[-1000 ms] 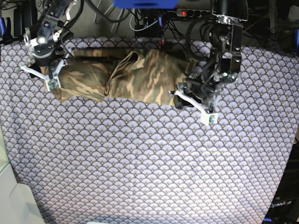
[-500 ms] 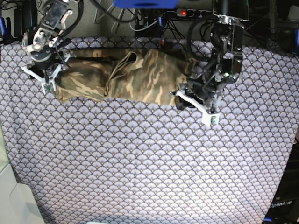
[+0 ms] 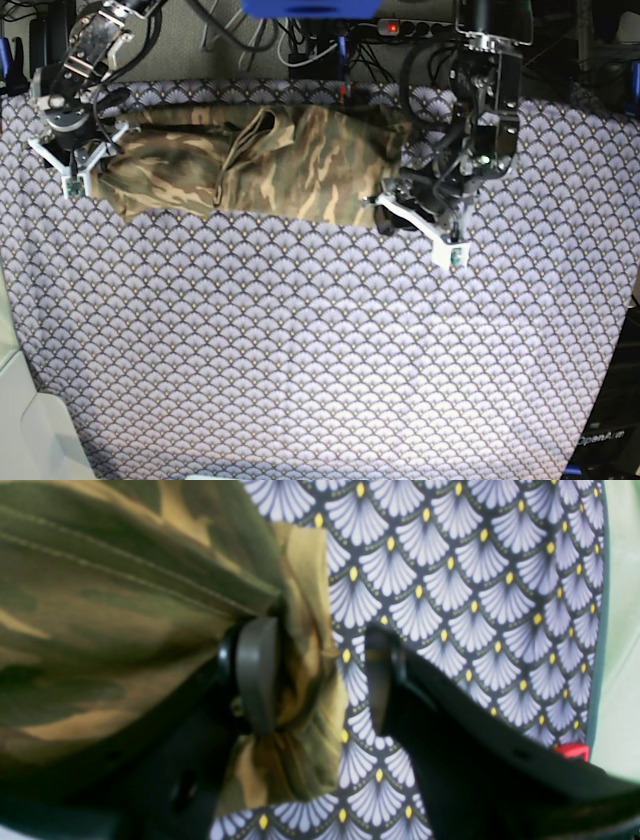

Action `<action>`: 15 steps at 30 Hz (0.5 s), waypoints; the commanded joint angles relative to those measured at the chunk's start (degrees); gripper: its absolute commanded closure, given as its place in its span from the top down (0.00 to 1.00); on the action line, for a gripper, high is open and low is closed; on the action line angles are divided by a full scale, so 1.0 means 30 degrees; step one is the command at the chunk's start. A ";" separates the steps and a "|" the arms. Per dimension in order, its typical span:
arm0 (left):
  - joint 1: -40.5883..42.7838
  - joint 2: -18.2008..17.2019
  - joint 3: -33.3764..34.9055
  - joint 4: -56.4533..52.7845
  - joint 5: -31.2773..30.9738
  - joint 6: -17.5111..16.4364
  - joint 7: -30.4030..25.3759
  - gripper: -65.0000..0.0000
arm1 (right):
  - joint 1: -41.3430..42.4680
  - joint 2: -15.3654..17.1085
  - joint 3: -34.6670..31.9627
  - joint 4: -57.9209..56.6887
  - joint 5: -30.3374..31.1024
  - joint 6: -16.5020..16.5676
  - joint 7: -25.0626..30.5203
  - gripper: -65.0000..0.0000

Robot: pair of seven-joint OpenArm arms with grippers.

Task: Fold the T-shirt properly
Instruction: 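Grasp the strip's end with the right gripper and drag it outward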

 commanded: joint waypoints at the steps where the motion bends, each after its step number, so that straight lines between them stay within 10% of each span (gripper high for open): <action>1: -0.0206 -0.0012 0.0017 0.0417 -0.0185 -0.0107 -0.0351 0.35 | -0.0064 0.0009 -0.0023 0.0066 -0.0216 -0.0069 -0.0442 0.44; 15: -0.0206 -0.0012 -0.0042 0.0417 -0.0185 -0.0107 -0.0351 0.35 | -0.0386 -0.1076 0.0094 0.1385 -0.0362 -0.0069 0.0027 0.06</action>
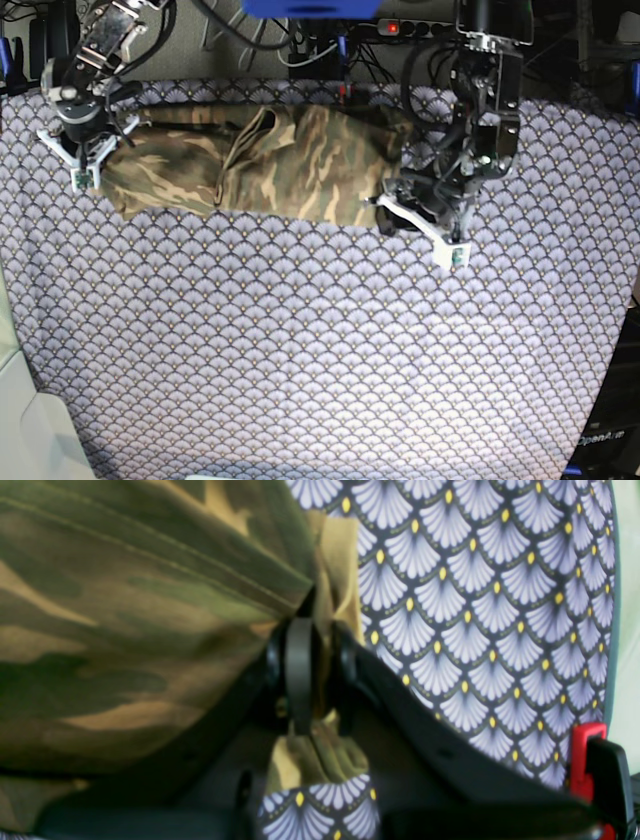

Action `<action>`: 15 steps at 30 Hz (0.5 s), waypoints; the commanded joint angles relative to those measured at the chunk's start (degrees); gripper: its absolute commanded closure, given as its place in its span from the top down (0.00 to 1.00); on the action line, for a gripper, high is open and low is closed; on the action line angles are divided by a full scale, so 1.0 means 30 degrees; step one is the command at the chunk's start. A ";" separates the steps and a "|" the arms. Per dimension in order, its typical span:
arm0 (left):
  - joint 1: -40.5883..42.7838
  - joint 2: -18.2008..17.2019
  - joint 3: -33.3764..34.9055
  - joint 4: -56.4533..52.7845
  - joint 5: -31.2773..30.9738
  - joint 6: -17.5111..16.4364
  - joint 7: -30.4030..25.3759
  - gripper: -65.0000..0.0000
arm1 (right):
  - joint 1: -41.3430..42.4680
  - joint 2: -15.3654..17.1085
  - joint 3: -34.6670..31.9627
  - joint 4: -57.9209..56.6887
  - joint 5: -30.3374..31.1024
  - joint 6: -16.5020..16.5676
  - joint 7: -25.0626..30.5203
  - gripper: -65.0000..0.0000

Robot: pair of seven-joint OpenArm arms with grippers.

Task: Fold the T-shirt properly
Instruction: 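Grasp the strip's end with the right gripper and drag it outward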

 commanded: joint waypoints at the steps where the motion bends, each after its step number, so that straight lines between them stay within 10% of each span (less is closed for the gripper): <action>1: -0.0199 -0.0012 -0.0028 0.0417 -0.0185 -0.0107 -0.0336 0.35 | 0.0110 0.0083 0.0102 0.0365 -0.0136 0.0070 0.0012 0.04; 15: -0.0023 -0.0012 -0.0057 0.1003 -0.0215 -0.0136 -0.0336 0.35 | 0.0110 -0.0089 0.0805 0.5171 -0.0078 0.0070 -0.0017 0.00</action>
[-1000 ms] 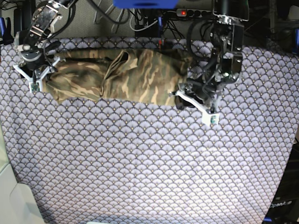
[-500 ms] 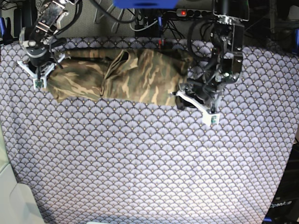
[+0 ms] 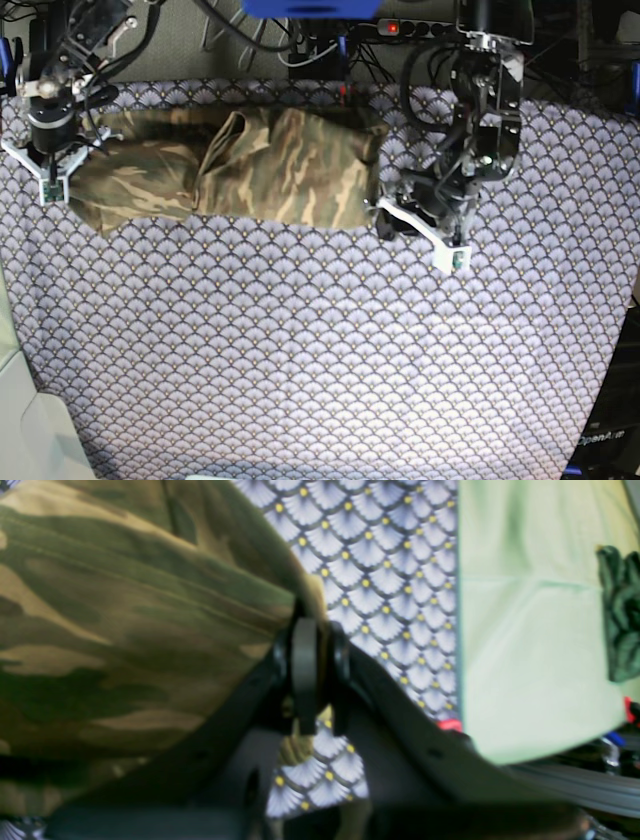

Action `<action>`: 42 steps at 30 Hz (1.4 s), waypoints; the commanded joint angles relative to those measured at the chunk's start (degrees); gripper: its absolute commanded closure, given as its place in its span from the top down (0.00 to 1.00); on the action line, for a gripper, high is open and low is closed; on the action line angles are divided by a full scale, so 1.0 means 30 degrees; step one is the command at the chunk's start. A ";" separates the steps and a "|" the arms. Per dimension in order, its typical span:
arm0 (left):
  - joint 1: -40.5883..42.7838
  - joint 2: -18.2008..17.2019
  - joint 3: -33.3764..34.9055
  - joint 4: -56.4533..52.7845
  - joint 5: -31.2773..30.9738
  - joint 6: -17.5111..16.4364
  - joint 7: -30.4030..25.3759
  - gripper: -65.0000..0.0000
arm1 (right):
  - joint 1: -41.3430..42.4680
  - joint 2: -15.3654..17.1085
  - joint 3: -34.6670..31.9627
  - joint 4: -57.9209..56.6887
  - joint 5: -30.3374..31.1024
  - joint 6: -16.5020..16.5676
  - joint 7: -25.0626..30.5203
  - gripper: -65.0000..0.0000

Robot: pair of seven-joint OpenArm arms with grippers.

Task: Fold the T-shirt properly
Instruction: 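Grasp the strip's end with the right gripper and drag it outward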

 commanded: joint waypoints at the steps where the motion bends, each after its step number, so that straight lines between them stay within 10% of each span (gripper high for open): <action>1: 0.0028 -0.0012 -0.0050 0.0544 -0.0164 -0.0121 -0.0329 0.35 | 0.0139 0.0144 -0.0019 0.0655 0.0061 -0.0236 0.0493 0.00; 42: 0.0116 -0.0657 0.0009 0.0632 -0.0164 -0.0238 -0.0300 0.35 | 0.1692 0.0144 0.2033 -0.1074 0.1321 -0.0236 -0.1119 0.36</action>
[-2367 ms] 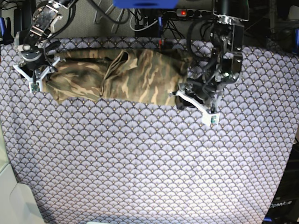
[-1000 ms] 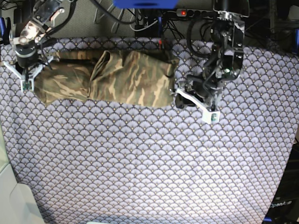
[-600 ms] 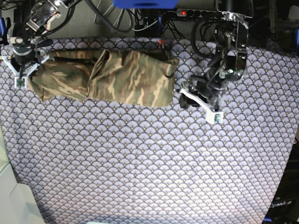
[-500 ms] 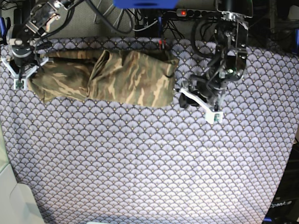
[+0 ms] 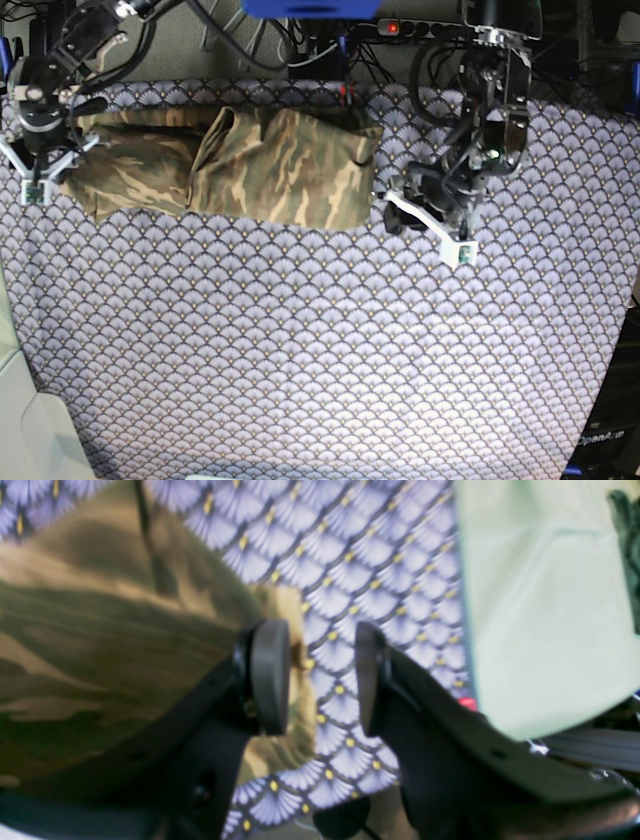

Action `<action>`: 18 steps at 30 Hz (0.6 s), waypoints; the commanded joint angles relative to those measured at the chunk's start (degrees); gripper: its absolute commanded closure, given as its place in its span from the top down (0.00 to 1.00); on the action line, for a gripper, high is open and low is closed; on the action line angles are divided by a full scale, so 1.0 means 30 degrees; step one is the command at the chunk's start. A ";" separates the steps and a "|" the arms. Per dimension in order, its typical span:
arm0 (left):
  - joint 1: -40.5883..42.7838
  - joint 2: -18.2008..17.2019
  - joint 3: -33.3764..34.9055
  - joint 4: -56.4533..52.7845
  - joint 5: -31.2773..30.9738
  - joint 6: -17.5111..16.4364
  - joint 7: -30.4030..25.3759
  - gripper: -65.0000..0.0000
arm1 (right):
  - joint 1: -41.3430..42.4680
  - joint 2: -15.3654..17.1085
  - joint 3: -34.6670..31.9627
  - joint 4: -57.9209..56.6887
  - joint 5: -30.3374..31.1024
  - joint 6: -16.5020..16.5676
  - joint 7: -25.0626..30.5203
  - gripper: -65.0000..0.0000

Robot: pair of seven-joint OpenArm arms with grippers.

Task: Fold the T-shirt properly
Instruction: 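Grasp the strip's end with the right gripper and drag it outward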

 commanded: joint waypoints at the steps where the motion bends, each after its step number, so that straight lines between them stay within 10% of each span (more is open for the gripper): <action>1: -0.0292 -0.0031 -0.0042 0.0268 -0.0149 -0.0173 -0.0351 0.35 | 0.0133 0.0122 -0.0037 0.0391 0.0470 -0.0214 -0.0336 0.36; 18: -0.0292 -0.0031 -0.0042 0.0268 -0.0149 -0.0173 -0.0351 0.35 | 0.0396 0.0122 -0.0008 -0.2041 0.1818 -0.0214 -0.2827 0.36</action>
